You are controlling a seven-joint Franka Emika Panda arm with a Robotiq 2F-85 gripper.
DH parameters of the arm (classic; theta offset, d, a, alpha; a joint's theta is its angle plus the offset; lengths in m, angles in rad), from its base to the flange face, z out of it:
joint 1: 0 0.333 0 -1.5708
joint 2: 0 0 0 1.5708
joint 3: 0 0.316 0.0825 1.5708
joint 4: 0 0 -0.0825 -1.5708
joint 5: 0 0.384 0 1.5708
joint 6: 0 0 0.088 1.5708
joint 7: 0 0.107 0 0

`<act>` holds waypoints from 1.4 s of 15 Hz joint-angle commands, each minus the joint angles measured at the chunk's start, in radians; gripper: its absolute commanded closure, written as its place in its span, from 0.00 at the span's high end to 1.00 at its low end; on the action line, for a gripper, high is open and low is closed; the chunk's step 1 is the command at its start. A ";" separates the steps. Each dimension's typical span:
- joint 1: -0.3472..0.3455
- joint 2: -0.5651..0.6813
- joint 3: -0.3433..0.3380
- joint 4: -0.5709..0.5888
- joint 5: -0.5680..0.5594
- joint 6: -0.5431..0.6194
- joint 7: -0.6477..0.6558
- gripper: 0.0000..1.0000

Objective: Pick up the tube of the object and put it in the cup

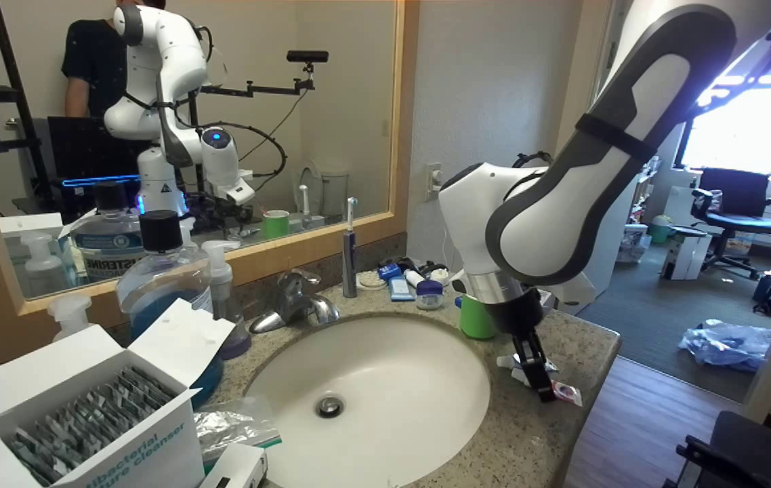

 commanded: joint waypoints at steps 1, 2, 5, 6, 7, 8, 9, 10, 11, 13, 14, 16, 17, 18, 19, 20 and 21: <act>-0.002 0.014 0.003 0.018 0.015 -0.005 0.007 0.19; -0.002 0.013 0.003 0.019 0.014 -0.007 0.008 0.12; 0.002 0.011 0.003 0.018 0.009 -0.010 0.013 0.07; 0.003 0.006 0.003 0.014 0.004 -0.007 0.016 0.06; 0.005 -0.001 0.001 0.007 -0.002 -0.003 0.021 0.04; 0.007 -0.011 0.000 -0.002 -0.011 0.002 0.025 0.08; 0.008 -0.016 0.000 -0.006 -0.015 0.003 0.028 0.05; 0.010 -0.022 0.000 -0.011 -0.019 0.005 0.030 0.06; 0.011 -0.027 0.000 -0.016 -0.022 0.004 0.029 0.07; 0.012 -0.048 -0.002 -0.034 -0.031 0.001 0.027 0.07; 0.012 -0.059 -0.003 -0.045 -0.036 -0.003 0.026 0.06; 0.012 -0.092 -0.006 -0.076 -0.054 0.000 0.028 0.06; 0.013 -0.110 -0.008 -0.093 -0.068 0.002 0.033 0.06; 0.014 -0.126 -0.009 -0.107 -0.081 0.001 0.038 0.06; 0.014 -0.145 -0.010 -0.120 -0.093 0.000 0.044 0.06; 0.014 -0.161 -0.010 -0.131 -0.104 -0.001 0.051 0.06; 0.013 -0.179 -0.011 -0.141 -0.111 -0.002 0.063 0.06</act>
